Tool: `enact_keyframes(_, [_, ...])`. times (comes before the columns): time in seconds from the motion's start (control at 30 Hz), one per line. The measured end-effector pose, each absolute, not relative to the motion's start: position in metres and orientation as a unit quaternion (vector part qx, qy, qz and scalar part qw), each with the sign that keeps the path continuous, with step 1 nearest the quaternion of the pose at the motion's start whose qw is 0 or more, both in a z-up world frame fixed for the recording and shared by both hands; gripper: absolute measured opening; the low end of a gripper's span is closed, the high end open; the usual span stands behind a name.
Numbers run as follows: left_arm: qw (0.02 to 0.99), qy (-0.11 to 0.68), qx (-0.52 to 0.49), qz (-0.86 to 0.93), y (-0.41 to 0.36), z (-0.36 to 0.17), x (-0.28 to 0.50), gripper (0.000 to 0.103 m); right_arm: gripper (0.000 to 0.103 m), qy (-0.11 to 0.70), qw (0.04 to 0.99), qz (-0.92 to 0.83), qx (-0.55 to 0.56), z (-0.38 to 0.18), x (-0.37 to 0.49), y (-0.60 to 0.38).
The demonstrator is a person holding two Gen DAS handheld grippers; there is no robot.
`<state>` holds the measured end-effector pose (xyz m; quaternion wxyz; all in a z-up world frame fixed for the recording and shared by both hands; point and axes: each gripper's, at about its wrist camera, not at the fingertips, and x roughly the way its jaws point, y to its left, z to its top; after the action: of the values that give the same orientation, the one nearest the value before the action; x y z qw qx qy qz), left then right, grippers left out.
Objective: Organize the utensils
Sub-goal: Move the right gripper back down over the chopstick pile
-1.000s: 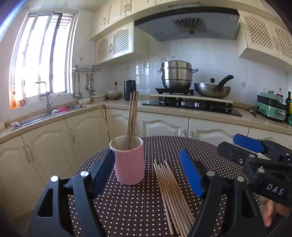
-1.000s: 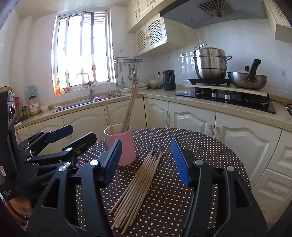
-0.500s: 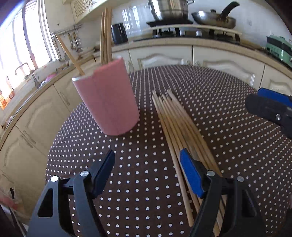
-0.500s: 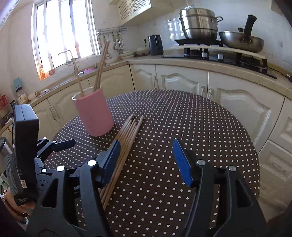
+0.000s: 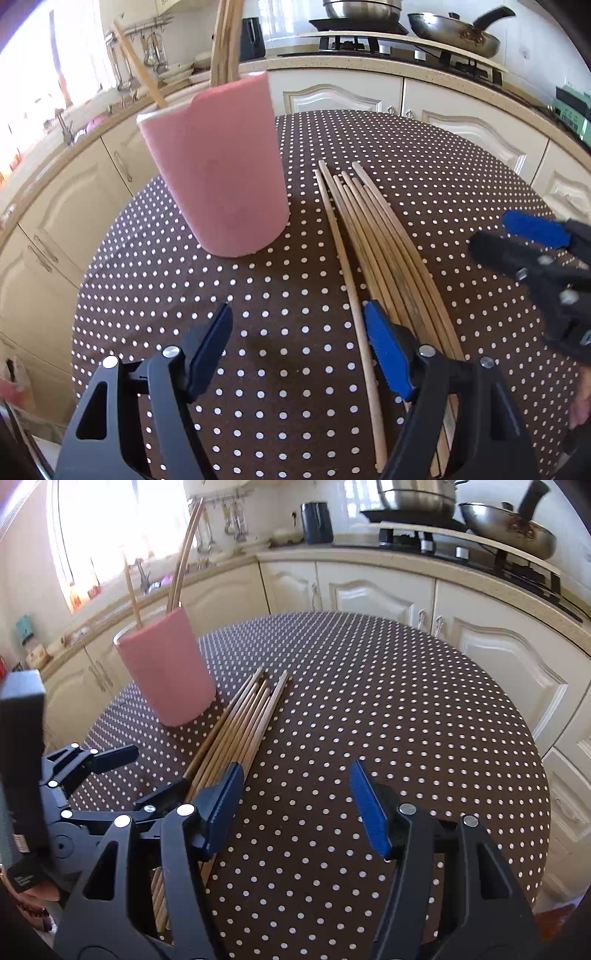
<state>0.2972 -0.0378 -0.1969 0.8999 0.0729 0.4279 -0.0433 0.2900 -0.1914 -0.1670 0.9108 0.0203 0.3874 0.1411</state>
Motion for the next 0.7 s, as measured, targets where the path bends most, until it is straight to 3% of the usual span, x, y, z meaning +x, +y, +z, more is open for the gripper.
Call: enact_keyframes(0.7, [0.892,0.443,0.057,-0.069,-0.016,-0.2,0.287,0.073,0.059,0.45,0.882,0.131,-0.038,-0.186,0.33,-0.161])
